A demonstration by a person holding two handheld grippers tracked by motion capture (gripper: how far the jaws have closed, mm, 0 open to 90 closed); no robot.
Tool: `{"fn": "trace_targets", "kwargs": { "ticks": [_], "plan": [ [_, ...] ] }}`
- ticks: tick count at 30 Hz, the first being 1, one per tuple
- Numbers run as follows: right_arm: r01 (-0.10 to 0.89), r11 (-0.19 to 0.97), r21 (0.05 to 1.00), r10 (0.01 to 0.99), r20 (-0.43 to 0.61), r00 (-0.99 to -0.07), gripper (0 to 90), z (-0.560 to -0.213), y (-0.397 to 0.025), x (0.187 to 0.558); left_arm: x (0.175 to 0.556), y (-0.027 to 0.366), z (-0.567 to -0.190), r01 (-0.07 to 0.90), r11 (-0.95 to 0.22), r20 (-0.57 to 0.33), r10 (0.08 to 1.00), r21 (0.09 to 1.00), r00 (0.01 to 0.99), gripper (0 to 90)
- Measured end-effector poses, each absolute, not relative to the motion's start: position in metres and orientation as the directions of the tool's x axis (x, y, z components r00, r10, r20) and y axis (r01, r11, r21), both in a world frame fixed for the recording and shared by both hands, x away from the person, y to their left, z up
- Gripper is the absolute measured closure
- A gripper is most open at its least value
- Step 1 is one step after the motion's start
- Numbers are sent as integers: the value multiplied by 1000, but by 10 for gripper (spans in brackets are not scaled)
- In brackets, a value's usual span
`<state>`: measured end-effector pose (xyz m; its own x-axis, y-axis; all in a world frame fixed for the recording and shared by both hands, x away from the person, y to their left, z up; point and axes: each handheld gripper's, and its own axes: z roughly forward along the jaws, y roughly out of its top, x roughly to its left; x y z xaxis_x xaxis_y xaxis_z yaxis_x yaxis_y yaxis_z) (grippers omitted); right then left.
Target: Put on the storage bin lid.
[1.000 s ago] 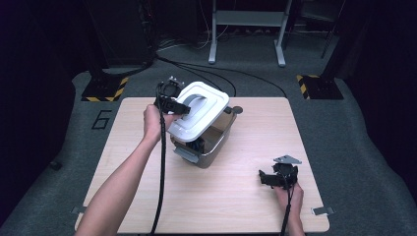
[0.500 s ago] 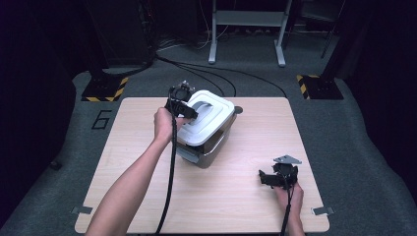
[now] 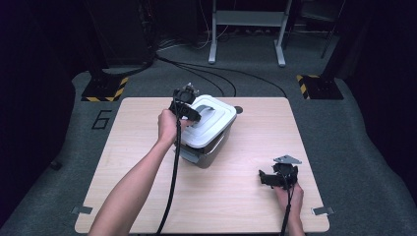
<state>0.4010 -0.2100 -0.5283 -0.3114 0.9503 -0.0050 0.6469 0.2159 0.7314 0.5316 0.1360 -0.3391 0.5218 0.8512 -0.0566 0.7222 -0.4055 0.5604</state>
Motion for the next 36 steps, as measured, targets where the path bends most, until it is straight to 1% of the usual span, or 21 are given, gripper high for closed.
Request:
{"fn": "trace_targets", "kwargs": {
  "ticks": [7,10,13,15,16,18,21,24,27,30,31,34,36],
  "plan": [
    [647,216,731,950,-5,-311,68,-528,-210,401,529,131,-340,719,-412,-64,844,560,533,640],
    [647,216,731,950,-5,-311,68,-528,-210,401,527,130,-339,718,-419,-61,840,556,538,579],
    [647,215,732,950,-4,-311,68,-528,-210,401,525,129,-337,715,-416,-62,841,561,538,493],
    [647,215,732,950,-4,-311,68,-528,-210,401,524,130,-336,716,-420,-64,838,558,541,410],
    [647,215,732,950,-4,-311,68,-528,-210,401,523,130,-336,716,-422,-62,838,556,542,385],
    [647,215,732,950,-4,-311,68,-528,-210,401,522,131,-336,709,-435,-50,834,555,550,324],
    [647,215,732,950,-4,-311,68,-528,-210,401,520,133,-334,700,-440,-40,831,563,554,269],
    [647,214,731,950,-3,-311,69,-528,-210,401,516,136,-332,681,-453,-21,824,575,566,233],
    [646,216,732,950,-4,-312,70,-528,-210,401,513,139,-332,668,-462,-6,820,583,572,215],
    [646,216,732,950,-4,-312,69,-528,-210,401,514,142,-334,656,-462,-19,810,597,587,222],
    [646,215,732,950,-4,-312,70,-528,-210,401,514,141,-335,657,-460,-32,805,598,592,239],
    [646,217,732,950,-5,-313,70,-528,-210,401,516,138,-339,659,-473,-31,799,585,600,291],
    [646,217,732,950,-5,-313,70,-528,-210,401,516,136,-342,664,-469,-30,804,582,595,353]
  ]
}}
